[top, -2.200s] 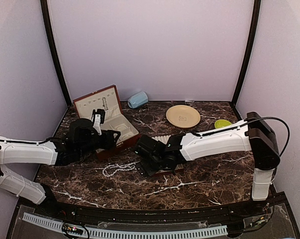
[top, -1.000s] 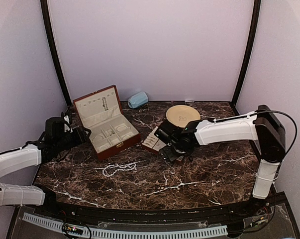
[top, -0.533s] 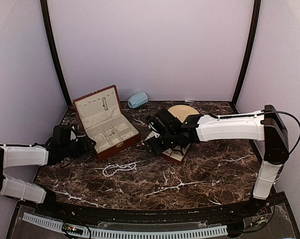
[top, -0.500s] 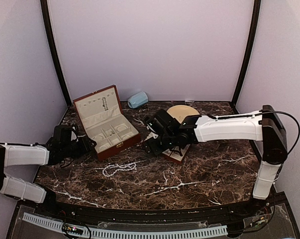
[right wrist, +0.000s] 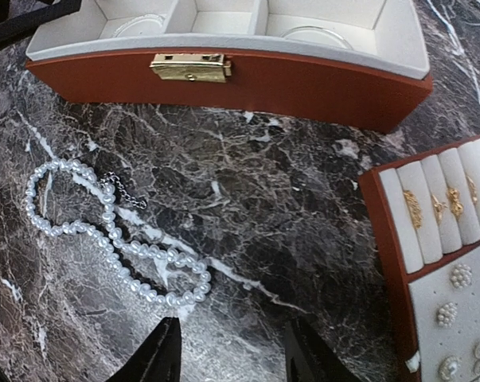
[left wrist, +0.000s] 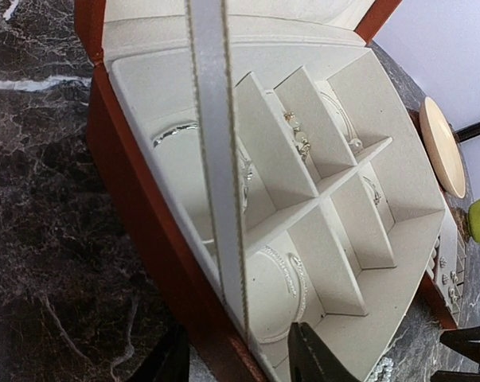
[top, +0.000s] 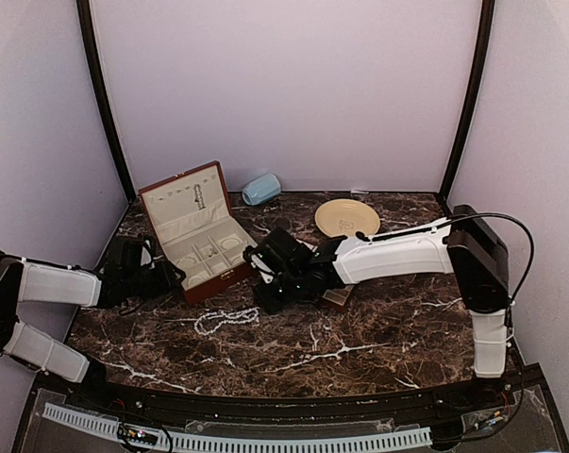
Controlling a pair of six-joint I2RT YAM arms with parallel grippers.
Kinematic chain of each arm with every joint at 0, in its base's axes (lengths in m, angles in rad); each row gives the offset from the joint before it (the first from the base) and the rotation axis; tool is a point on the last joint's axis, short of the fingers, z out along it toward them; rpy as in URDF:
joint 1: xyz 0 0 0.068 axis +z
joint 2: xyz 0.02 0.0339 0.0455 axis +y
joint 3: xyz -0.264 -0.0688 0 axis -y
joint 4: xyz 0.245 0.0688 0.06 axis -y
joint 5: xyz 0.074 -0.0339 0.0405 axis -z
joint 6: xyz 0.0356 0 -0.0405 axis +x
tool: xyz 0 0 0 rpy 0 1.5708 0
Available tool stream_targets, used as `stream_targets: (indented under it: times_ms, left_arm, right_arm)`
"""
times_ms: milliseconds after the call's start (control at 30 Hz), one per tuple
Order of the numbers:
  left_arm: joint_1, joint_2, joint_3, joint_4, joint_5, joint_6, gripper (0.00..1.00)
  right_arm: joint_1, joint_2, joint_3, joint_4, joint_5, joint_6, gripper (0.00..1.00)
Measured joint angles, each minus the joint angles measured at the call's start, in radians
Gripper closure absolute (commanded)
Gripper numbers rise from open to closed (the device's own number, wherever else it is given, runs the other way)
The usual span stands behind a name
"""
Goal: Organize the mixed jewelry
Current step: Pick up the necklace from the center of the board.
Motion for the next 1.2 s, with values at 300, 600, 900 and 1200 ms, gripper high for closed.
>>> stream_targets:
  times_ms: [300,600,900,1200]
  left_arm:
    - [0.000,0.004,0.006,-0.001,-0.005,0.027,0.59]
    - [-0.001,0.005,0.007,0.003,0.001,0.045,0.64]
    - [-0.001,0.008,0.011,0.000,0.001,0.071,0.66]
    - [0.000,0.040,0.039,0.006,-0.008,0.128,0.69]
  right_arm:
    - [0.023,0.100,0.063,0.026,-0.014,-0.002,0.69]
    - [0.037,0.173,0.113,0.013,0.028,-0.032,0.76]
    - [0.040,0.192,0.140,-0.023,0.071,-0.064,0.91]
    - [0.041,0.200,0.152,-0.021,0.111,-0.064,1.00]
